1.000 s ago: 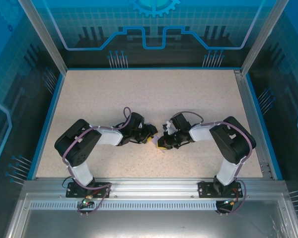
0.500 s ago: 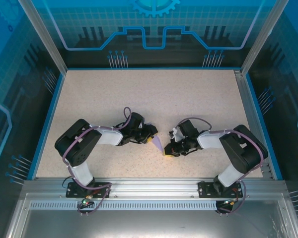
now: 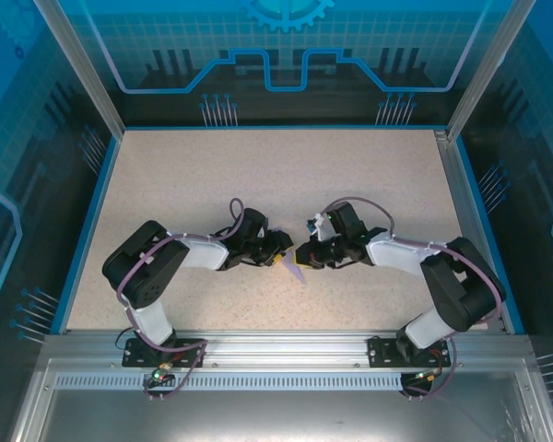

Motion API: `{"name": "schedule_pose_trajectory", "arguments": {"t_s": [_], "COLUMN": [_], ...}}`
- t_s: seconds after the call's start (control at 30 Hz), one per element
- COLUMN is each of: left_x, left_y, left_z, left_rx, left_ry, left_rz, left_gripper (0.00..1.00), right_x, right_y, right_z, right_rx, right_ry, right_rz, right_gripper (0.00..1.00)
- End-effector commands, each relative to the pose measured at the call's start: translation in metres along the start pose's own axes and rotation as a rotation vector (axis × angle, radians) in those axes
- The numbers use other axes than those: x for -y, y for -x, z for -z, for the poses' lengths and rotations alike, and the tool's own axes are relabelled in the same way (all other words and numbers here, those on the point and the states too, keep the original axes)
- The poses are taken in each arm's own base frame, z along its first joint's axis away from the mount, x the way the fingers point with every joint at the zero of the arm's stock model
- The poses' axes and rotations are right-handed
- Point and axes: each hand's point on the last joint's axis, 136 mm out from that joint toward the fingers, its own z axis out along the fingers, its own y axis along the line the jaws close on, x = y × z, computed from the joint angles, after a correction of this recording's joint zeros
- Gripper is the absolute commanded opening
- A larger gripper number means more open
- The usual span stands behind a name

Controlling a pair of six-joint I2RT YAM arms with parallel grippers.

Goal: Fold a paper plane with a square sheet of paper (pick it up from the middle)
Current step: Fold the wing for the fifth time at the center of the table.

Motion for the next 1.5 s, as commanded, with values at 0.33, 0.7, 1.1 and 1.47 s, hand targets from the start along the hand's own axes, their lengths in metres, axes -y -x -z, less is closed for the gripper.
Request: {"name": "schedule_pose_trajectory", "arguments": {"t_s": [0.33,0.7,1.1,1.47], "left_x": [-0.040,0.024,0.030,0.021], "left_y": [-0.001,0.005,0.001,0.006], "left_z": [-0.004,0.030,0.054,0.025], "left_rx": [0.000,0.034,0.098,0.097], "left_ry": [0.134,0.025,-0.049,-0.019], "left_rz": [0.051,-0.149,-0.213,-0.218], "left_gripper": [0.46,0.54,0.56,0.55], "right_x": [0.058,0.099,0.089,0.096], "right_y": [0.002,-0.036,-0.030,-0.033], "right_z": [-0.042,-0.041,-0.036,-0.038], "right_rx": [-0.018,-0.156,-0.212,-0.231], "right_ry": [-0.149,-0.210,-0.145,-0.161], "right_rz": [-0.132,-0.144,-0.124,-0.143], "right_gripper": [0.03,0.00,0.00,0.00]}}
